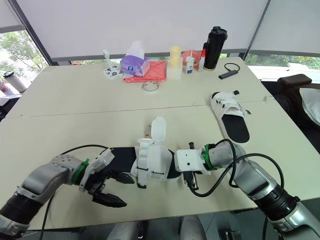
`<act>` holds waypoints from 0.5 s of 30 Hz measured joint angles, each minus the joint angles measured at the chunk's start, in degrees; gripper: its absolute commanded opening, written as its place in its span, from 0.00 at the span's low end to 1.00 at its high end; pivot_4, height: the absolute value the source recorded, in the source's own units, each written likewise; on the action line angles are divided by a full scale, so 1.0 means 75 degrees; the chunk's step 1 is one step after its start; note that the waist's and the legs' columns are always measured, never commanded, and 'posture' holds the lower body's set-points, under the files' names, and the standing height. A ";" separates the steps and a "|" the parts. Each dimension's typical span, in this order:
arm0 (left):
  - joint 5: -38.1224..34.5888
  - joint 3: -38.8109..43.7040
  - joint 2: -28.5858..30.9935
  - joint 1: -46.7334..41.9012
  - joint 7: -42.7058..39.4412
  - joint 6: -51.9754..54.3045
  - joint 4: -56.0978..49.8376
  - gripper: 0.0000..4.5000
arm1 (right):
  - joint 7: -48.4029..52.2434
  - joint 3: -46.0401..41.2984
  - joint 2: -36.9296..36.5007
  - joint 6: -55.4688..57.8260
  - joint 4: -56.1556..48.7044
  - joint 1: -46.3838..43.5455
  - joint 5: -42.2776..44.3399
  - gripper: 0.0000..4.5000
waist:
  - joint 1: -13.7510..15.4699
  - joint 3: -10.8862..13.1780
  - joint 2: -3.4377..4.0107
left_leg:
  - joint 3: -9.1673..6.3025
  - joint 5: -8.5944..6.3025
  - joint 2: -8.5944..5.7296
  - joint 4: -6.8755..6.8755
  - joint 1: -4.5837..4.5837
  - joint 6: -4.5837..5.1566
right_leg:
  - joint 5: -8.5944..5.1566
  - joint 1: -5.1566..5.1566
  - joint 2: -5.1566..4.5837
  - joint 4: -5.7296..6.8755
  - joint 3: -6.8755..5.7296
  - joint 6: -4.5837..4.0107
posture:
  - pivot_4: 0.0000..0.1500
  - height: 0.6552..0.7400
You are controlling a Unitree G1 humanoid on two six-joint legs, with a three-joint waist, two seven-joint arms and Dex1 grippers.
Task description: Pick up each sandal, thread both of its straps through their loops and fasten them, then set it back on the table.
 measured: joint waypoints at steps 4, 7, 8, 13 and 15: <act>0.0139 -0.0082 -0.0304 0.0004 0.0224 -0.0057 0.0090 0.98 | -0.0017 -0.0001 0.0041 0.0001 0.0030 0.0001 -0.0074 0.00 | 0.0003 -0.0010 -0.0010 | -0.0002 -0.0001 0.0011 0.0001 0.0006 -0.0002 | -0.0008 0.0007 -0.0003 -0.0008 0.0001 0.0013 | 1.00 1.00; 0.0152 -0.0094 -0.0538 0.0007 0.0368 -0.0030 0.0106 0.98 | -0.0011 -0.0005 0.0040 0.0001 0.0030 0.0010 -0.0108 0.00 | 0.0005 -0.0017 -0.0014 | -0.0002 -0.0002 0.0013 0.0001 0.0007 -0.0003 | -0.0009 0.0012 -0.0007 -0.0017 0.0001 0.0014 | 1.00 1.00; 0.0154 -0.0103 -0.0610 0.0007 0.0411 -0.0025 0.0106 0.98 | -0.0010 -0.0005 0.0040 0.0001 0.0030 0.0013 -0.0111 0.00 | 0.0005 -0.0019 -0.0015 | -0.0002 -0.0002 0.0013 0.0001 0.0007 -0.0003 | -0.0009 0.0014 -0.0008 -0.0019 0.0001 0.0014 | 1.00 1.00; 0.0132 -0.0166 -0.1037 0.0005 0.0714 0.0055 0.0099 0.98 | -0.0010 -0.0008 0.0055 0.0001 0.0030 0.0024 -0.0116 0.00 | 0.0005 -0.0026 -0.0015 | -0.0002 -0.0002 0.0013 0.0001 0.0007 -0.0003 | -0.0008 0.0019 -0.0010 -0.0027 0.0001 0.0013 | 1.00 1.00; 0.0099 -0.0164 -0.1067 0.0002 0.0768 0.0141 0.0089 0.87 | -0.0012 -0.0006 0.0066 0.0000 0.0029 0.0025 -0.0117 0.00 | 0.0005 -0.0028 -0.0013 | -0.0002 -0.0002 0.0013 0.0001 0.0007 -0.0003 | -0.0008 0.0018 -0.0009 -0.0027 0.0001 0.0013 | 1.00 1.00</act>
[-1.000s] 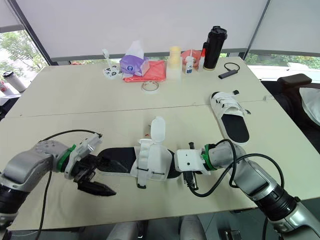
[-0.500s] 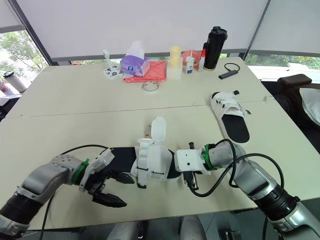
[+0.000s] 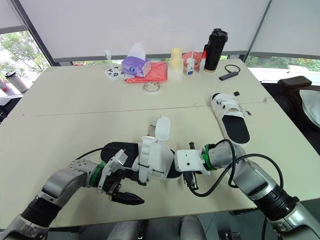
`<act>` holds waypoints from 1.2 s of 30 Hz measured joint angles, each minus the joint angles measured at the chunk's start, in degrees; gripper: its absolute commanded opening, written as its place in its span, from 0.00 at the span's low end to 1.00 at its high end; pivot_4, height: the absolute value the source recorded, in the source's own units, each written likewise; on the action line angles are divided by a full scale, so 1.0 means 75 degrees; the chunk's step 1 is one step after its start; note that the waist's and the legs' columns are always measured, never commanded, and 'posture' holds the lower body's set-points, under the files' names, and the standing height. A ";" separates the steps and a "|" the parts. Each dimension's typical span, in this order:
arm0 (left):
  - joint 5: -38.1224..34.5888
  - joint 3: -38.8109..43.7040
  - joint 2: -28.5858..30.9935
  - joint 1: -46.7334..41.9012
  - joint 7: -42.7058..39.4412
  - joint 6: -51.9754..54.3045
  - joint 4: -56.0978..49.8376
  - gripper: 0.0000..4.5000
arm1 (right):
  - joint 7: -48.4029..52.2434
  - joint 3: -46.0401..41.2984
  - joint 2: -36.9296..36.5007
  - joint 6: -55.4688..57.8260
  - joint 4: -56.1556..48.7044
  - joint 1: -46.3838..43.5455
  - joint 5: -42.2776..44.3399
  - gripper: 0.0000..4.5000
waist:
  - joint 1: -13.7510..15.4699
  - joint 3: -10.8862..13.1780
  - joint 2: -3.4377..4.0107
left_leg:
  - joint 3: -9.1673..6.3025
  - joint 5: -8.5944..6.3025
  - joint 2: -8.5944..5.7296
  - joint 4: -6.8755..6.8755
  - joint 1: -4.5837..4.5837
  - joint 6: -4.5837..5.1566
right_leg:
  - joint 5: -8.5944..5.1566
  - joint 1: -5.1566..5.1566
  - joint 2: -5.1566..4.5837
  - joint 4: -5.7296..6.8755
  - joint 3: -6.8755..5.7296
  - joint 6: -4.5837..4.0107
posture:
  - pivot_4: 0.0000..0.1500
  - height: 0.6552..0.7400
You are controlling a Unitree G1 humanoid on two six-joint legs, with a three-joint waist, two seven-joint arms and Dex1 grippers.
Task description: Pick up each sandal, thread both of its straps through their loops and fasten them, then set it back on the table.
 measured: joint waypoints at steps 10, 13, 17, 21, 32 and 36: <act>-0.0309 0.0072 0.0219 0.0070 0.0095 0.0358 -0.0350 0.01 | -0.0005 0.0002 0.0073 -0.0029 -0.0002 0.0014 -0.0046 0.00 | -0.0014 0.0000 -0.0001 | 0.0001 -0.0001 0.0000 -0.0007 -0.0001 0.0000 | -0.0001 -0.0007 0.0000 -0.0001 -0.0001 0.0001 | 1.00 1.00; -0.0603 0.0211 0.0438 0.0137 0.0061 0.0627 -0.0609 0.01 | -0.0024 0.0009 0.0117 -0.0037 -0.0003 0.0014 -0.0060 0.00 | -0.0051 0.0002 -0.0004 | 0.0002 -0.0001 0.0006 -0.0006 -0.0009 -0.0001 | -0.0001 -0.0011 0.0000 -0.0007 -0.0001 0.0001 | 1.00 1.00; -0.1426 0.0614 0.0949 0.0188 -0.0105 0.1253 -0.1419 0.01 | 0.0002 0.0014 0.0127 -0.0100 -0.0024 0.0020 -0.0060 0.00 | -0.0104 0.0003 -0.0004 | 0.0001 -0.0001 0.0010 -0.0013 -0.0036 -0.0001 | 0.0003 -0.0040 0.0001 -0.0010 -0.0003 -0.0006 | 1.00 1.00; -0.2325 0.1107 0.1133 -0.0160 -0.0101 0.1746 -0.2027 0.01 | -0.0012 0.0017 0.0126 -0.0186 -0.0012 0.0030 -0.0079 0.00 | -0.0145 0.0003 -0.0004 | 0.0000 -0.0001 0.0008 -0.0012 -0.0040 0.0000 | 0.0005 -0.0043 0.0006 -0.0009 -0.0007 -0.0009 | 1.00 1.00; -0.3647 0.1704 0.1140 -0.0954 0.0504 0.2432 -0.2333 0.01 | 0.0047 0.0055 0.0119 -0.0699 0.0244 -0.0105 -0.0153 0.00 | -0.0166 0.0008 -0.0012 | 0.0006 0.0002 -0.0004 -0.0009 -0.0037 0.0005 | 0.0016 -0.0012 0.0014 -0.0008 -0.0010 -0.0023 | 1.00 1.00; -0.4044 0.1719 0.0891 -0.1120 0.0895 0.2639 -0.2434 0.01 | 0.0188 0.0063 0.0111 -0.0943 0.0431 -0.0219 -0.0153 0.00 | -0.0162 0.0011 -0.0019 | 0.0003 0.0002 -0.0004 -0.0006 -0.0037 0.0005 | 0.0010 -0.0009 0.0016 -0.0007 -0.0011 -0.0013 | 1.00 1.00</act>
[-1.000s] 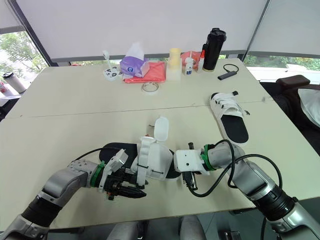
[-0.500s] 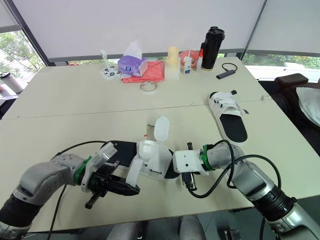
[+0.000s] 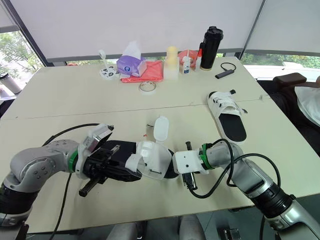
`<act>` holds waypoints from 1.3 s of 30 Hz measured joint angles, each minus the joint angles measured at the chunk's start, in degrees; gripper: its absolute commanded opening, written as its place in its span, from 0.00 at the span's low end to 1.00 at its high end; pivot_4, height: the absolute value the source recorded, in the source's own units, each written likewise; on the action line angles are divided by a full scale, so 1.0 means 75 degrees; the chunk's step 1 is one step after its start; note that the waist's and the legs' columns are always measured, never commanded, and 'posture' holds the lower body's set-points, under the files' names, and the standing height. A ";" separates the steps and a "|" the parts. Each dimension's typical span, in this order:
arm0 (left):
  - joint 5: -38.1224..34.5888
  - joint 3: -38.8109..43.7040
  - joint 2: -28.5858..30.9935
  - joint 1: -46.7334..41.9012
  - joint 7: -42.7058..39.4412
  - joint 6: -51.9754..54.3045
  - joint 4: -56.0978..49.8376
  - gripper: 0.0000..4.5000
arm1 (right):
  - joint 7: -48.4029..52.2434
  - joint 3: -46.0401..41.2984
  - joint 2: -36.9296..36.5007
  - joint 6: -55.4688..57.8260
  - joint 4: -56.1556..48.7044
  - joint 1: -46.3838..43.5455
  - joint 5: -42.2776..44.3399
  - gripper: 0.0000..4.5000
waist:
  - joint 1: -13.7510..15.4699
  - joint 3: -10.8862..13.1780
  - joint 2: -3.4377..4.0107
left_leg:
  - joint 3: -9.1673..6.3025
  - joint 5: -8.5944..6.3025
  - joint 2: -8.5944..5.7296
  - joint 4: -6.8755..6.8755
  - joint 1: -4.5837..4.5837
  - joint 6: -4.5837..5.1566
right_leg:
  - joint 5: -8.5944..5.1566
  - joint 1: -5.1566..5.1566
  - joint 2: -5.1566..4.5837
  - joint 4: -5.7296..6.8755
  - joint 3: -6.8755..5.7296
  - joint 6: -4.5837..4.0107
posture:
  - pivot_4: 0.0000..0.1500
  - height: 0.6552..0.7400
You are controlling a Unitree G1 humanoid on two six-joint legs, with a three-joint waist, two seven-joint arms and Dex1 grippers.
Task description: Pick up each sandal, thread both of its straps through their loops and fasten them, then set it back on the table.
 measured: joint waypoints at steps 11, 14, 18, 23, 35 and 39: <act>0.0729 -0.0008 -0.1072 -0.0368 0.1075 -0.0670 0.1137 0.01 | 0.0084 0.0049 0.0000 -0.0224 0.0183 -0.0119 -0.0007 0.00 | 0.0006 0.0000 -0.0002 | 0.0000 0.0010 -0.0008 0.0006 0.0004 0.0016 | 0.0010 0.0009 -0.0001 0.0001 0.0000 -0.0016 | 1.00 1.00; 0.1185 -0.0044 -0.1131 -0.0378 0.1113 -0.1011 0.1534 0.01 | 0.0074 0.0045 0.0000 -0.0223 0.0179 -0.0102 -0.0007 0.00 | 0.0007 0.0000 -0.0001 | 0.0001 0.0010 -0.0009 0.0005 0.0006 0.0017 | 0.0011 0.0010 -0.0001 0.0001 0.0000 -0.0016 | 1.00 1.00; 0.1624 -0.0083 -0.1249 -0.0372 0.1124 -0.1290 0.2023 0.01 | 0.0036 -0.0001 0.0000 -0.0221 0.0159 -0.0025 -0.0007 0.00 | 0.0012 -0.0001 -0.0002 | -0.0001 0.0006 -0.0009 0.0005 0.0008 0.0009 | 0.0011 0.0014 -0.0001 0.0001 0.0000 -0.0015 | 1.00 1.00; 0.1709 -0.0107 -0.1524 -0.0383 0.1205 -0.1150 0.2502 0.01 | -0.0010 -0.0009 0.0000 -0.0219 0.0148 0.0012 -0.0007 0.00 | 0.0010 -0.0004 -0.0004 | -0.0002 -0.0001 -0.0009 0.0005 0.0016 -0.0001 | 0.0006 0.0023 -0.0002 0.0001 0.0000 -0.0009 | 1.00 1.00; 0.1613 0.0301 -0.2719 -0.1123 0.1943 -0.0679 0.3938 0.99 | -0.0040 0.0007 0.0026 -0.0199 0.0124 0.0027 -0.0057 0.00 | 0.0013 -0.0009 -0.0014 | -0.0004 0.0001 -0.0014 0.0003 0.0036 0.0002 | -0.0005 0.0041 -0.0001 0.0002 -0.0003 0.0018 | 1.00 1.00; 0.1957 0.0422 -0.2980 -0.1354 0.2241 -0.1182 0.4537 0.99 | -0.0074 0.0005 0.0027 -0.0122 0.0077 0.0049 -0.0067 0.00 | 0.0014 -0.0010 -0.0016 | -0.0003 0.0000 -0.0018 0.0004 0.0043 0.0000 | -0.0005 0.0048 -0.0002 0.0002 -0.0003 0.0019 | 1.00 1.00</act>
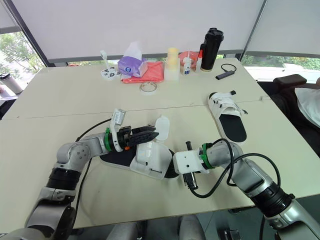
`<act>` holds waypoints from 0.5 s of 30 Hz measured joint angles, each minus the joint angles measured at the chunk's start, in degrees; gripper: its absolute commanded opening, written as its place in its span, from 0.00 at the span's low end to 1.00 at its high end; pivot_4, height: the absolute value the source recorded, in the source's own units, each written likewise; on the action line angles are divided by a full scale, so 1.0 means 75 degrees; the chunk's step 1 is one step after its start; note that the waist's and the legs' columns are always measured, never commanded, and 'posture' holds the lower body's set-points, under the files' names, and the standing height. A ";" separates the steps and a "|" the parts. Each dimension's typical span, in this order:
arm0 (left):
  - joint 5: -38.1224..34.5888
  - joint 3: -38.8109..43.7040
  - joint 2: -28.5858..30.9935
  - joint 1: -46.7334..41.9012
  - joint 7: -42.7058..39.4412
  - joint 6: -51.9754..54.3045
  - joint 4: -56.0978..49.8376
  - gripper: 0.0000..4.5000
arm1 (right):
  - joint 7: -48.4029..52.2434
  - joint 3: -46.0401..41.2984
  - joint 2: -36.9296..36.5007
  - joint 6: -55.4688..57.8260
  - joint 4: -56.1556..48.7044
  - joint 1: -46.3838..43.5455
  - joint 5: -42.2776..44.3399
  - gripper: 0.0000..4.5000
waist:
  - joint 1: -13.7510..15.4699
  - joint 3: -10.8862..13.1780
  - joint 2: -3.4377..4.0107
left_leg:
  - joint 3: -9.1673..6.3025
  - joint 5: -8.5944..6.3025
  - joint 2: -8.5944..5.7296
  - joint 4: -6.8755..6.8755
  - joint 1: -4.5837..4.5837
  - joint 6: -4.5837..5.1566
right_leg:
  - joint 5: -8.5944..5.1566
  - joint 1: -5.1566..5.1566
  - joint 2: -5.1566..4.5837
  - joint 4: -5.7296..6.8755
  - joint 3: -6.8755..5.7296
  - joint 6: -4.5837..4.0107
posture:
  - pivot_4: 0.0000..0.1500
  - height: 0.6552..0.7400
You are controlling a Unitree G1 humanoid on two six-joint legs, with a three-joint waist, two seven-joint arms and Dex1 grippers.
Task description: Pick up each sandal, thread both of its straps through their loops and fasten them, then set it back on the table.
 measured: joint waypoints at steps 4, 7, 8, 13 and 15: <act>0.0287 0.0260 -0.0104 -0.0314 0.0196 -0.0460 0.0630 0.99 | -0.0043 0.0008 0.0006 0.0043 -0.0046 0.0017 -0.0001 0.00 | -0.0009 0.0001 -0.0002 | 0.0000 0.0000 -0.0005 -0.0002 0.0000 0.0000 | 0.0001 -0.0003 0.0003 0.0001 0.0000 0.0002 | 1.00 1.00; 0.0306 0.0500 0.0078 -0.0623 0.0099 -0.0484 0.0837 0.99 | -0.0067 0.0008 0.0006 0.0085 -0.0079 0.0036 -0.0001 0.00 | -0.0014 0.0001 -0.0002 | 0.0001 0.0000 -0.0007 -0.0003 0.0001 0.0000 | 0.0002 -0.0003 0.0004 0.0001 -0.0001 0.0005 | 1.00 1.00; 0.0309 0.0571 0.0166 -0.0728 0.0073 -0.0487 0.0917 0.99 | -0.0084 0.0009 0.0006 0.0085 -0.0084 0.0043 -0.0001 0.00 | -0.0014 0.0001 -0.0002 | 0.0000 0.0000 -0.0007 -0.0003 0.0000 0.0000 | 0.0003 -0.0003 0.0005 0.0001 -0.0001 0.0006 | 1.00 1.00; 0.0326 0.0783 0.0593 -0.0921 -0.0029 -0.0178 0.1148 0.99 | -0.0100 0.0013 0.0006 0.0087 -0.0092 0.0057 -0.0004 0.00 | -0.0016 0.0001 -0.0002 | 0.0001 0.0000 -0.0007 -0.0004 0.0002 0.0000 | 0.0003 -0.0002 0.0005 0.0001 -0.0001 0.0009 | 1.00 1.00; 0.0327 0.0714 0.0704 -0.0805 -0.0051 0.0142 0.1098 0.99 | -0.0106 0.0018 0.0006 0.0087 -0.0092 0.0052 -0.0010 0.00 | -0.0021 0.0001 -0.0002 | 0.0001 0.0000 -0.0007 -0.0004 0.0005 -0.0001 | 0.0004 -0.0001 0.0004 0.0001 -0.0001 0.0009 | 1.00 1.00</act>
